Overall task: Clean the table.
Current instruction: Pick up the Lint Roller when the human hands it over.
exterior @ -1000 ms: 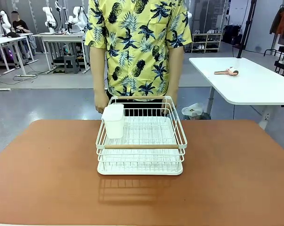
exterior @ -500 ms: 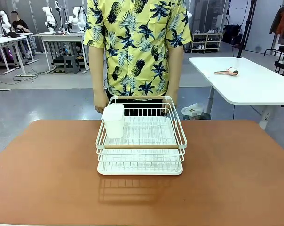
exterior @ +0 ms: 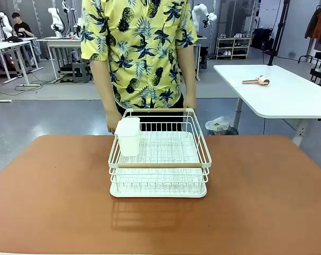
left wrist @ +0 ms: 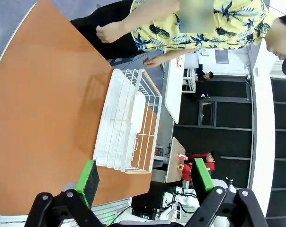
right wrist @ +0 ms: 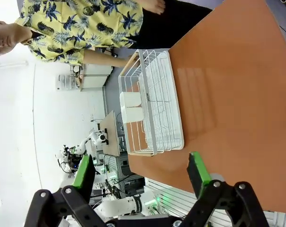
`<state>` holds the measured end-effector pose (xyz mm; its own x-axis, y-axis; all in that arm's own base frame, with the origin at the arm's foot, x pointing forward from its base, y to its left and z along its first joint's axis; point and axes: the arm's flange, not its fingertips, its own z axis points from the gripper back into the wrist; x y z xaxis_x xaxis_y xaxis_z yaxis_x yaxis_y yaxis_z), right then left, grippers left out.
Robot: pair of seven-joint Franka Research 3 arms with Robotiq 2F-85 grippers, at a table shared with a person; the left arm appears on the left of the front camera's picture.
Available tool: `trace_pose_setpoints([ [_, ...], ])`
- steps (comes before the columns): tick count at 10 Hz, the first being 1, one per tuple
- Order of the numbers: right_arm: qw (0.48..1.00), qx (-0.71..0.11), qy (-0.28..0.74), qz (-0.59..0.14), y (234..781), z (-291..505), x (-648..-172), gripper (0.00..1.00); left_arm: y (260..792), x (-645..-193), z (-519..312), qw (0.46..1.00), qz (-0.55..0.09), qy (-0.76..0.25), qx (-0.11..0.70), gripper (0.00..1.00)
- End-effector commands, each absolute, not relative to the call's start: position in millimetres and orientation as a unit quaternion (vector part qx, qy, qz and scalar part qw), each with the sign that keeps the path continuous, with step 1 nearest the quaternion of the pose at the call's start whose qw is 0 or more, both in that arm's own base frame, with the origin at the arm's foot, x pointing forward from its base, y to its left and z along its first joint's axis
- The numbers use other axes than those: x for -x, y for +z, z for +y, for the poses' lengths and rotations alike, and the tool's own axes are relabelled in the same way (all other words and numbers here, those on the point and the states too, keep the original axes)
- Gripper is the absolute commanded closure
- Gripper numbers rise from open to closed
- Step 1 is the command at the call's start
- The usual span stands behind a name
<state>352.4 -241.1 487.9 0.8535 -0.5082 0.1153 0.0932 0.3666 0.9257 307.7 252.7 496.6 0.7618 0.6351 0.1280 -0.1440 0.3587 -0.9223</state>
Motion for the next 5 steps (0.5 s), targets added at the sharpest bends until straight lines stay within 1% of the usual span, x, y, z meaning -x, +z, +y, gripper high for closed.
trace_pose_setpoints([
  [1,0.803,-0.532,-0.181,-0.198,491.3,-240.2,-351.0,0.00,497.8,-305.3,254.7,0.786,-0.242,0.246,0.513,0.00],
  [5,0.803,-0.532,-0.181,-0.198,491.3,-240.2,-351.0,0.00,497.8,-305.3,254.7,0.786,-0.242,0.246,0.513,0.00],
])
